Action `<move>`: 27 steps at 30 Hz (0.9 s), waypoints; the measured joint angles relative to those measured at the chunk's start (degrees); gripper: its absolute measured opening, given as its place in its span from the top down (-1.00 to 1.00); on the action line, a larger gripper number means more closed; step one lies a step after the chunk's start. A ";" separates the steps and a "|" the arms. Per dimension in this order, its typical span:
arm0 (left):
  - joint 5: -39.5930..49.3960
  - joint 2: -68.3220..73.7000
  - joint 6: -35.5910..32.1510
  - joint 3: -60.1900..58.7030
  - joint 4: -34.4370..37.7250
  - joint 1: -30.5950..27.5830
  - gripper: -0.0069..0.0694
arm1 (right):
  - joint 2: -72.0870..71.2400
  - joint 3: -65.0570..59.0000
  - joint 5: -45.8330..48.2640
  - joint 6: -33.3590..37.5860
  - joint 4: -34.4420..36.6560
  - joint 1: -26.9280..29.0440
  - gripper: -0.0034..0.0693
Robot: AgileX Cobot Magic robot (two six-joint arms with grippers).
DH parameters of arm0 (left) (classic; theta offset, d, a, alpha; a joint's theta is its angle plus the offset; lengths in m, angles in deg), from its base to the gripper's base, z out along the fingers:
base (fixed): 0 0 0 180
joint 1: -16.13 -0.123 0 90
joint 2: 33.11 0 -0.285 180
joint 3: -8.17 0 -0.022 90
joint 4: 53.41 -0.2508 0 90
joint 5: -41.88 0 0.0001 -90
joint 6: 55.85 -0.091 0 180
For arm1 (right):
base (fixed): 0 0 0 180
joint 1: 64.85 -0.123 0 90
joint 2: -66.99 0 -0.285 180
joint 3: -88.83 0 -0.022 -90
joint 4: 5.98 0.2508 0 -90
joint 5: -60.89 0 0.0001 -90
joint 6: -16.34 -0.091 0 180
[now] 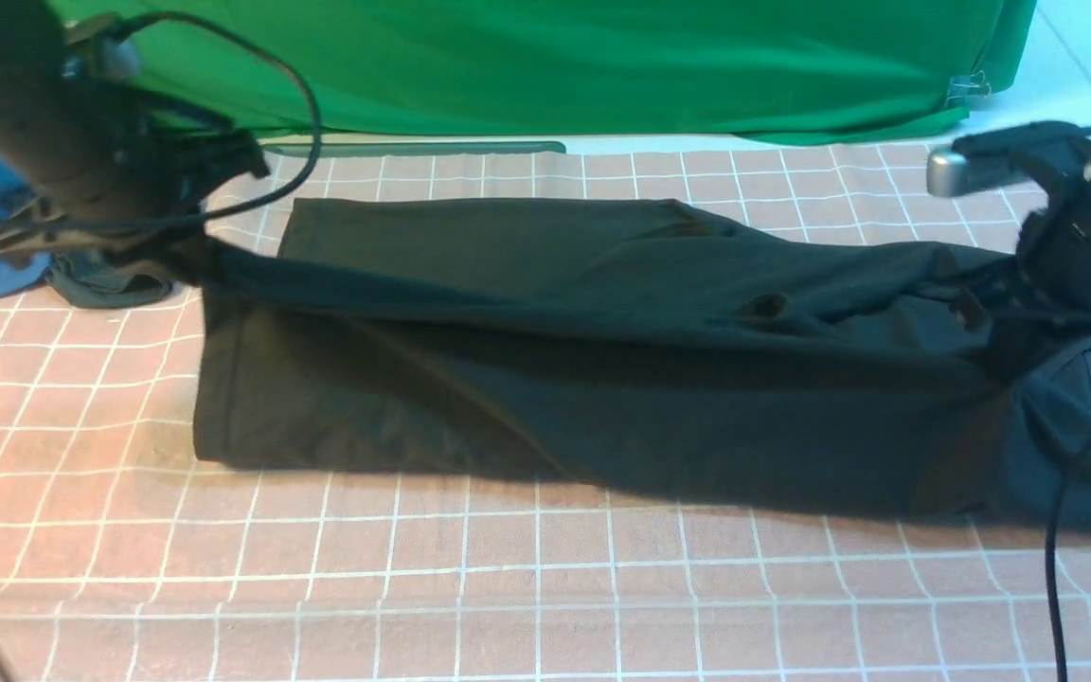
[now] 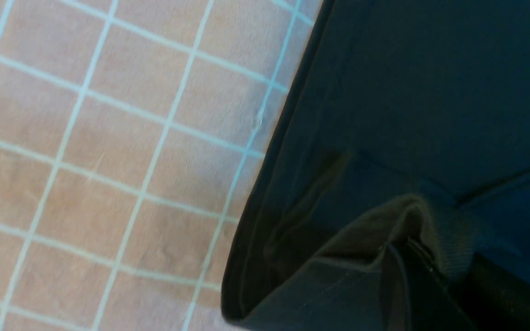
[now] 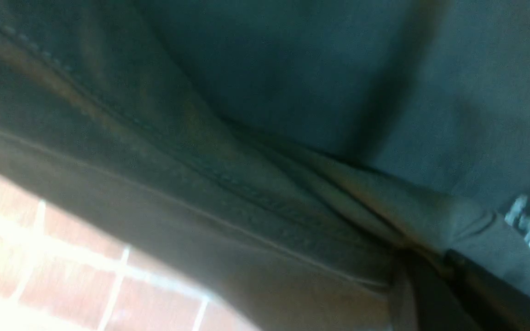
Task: Fold a long-sleeved shirt over a pink coffee tablecloth.
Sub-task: 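Fold the black garment in half by bringing its near edge over to the far edge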
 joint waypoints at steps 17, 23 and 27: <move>-0.04 10.73 0.05 7.62 -0.22 0.00 0.70 | 10.42 10.86 -2.60 4.58 -0.79 -1.78 -0.36; -0.08 10.73 0.05 7.62 -0.22 0.00 0.70 | 10.35 10.88 -5.70 14.18 -0.20 -9.07 -0.41; -0.08 10.73 0.05 7.62 -0.22 0.00 0.70 | 10.89 10.88 -10.02 16.29 0.22 -12.74 -0.41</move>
